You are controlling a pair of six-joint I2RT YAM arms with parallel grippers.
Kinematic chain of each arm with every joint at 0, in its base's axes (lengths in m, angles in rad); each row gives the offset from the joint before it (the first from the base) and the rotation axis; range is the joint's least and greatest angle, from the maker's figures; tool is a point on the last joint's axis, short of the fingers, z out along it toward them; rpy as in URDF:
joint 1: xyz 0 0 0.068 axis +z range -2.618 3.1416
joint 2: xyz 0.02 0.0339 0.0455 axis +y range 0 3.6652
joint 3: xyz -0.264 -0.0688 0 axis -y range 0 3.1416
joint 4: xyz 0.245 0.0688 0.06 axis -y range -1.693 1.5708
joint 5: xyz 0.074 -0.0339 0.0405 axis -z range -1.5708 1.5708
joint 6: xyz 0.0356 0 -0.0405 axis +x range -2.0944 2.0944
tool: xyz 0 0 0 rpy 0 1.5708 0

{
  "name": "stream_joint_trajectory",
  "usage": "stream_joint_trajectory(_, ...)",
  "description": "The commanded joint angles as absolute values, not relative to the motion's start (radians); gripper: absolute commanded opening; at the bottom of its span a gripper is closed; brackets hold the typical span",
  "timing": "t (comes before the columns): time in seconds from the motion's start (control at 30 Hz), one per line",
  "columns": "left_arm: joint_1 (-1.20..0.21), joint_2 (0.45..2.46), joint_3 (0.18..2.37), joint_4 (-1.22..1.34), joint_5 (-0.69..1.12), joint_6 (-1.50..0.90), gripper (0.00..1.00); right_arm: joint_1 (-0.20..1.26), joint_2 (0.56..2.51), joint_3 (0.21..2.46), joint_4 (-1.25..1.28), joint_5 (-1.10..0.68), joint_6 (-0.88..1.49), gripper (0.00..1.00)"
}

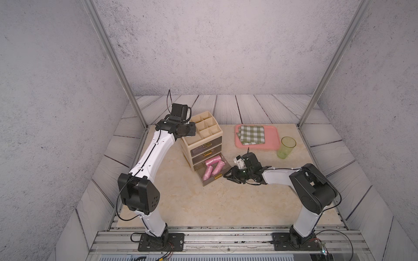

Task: Sort the rolls of trash bags by color and place them into the drawer
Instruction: Close the drawer in the storage box.

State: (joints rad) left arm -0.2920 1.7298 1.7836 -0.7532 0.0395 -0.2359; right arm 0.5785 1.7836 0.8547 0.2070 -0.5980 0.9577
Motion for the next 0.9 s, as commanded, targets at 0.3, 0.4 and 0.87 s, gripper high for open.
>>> stream_joint_trajectory(0.3, -0.287, 1.724, 1.763, -0.782, 0.067, -0.218, 0.16, 0.576, 1.918, 0.974, 0.293, -0.583, 1.056, 0.37)
stream_joint_trajectory(0.4, -0.287, 1.726, 1.763, -0.782, 0.077, -0.218, 0.16, 0.577, 1.944, 1.009, 0.31, -0.582, 1.082, 0.37)
stream_joint_trajectory(0.87, -0.285, 1.731, 1.776, -0.803, 0.089, -0.205, 0.15, 0.577, 2.046, 1.202, 0.251, -0.543, 1.111, 0.39)
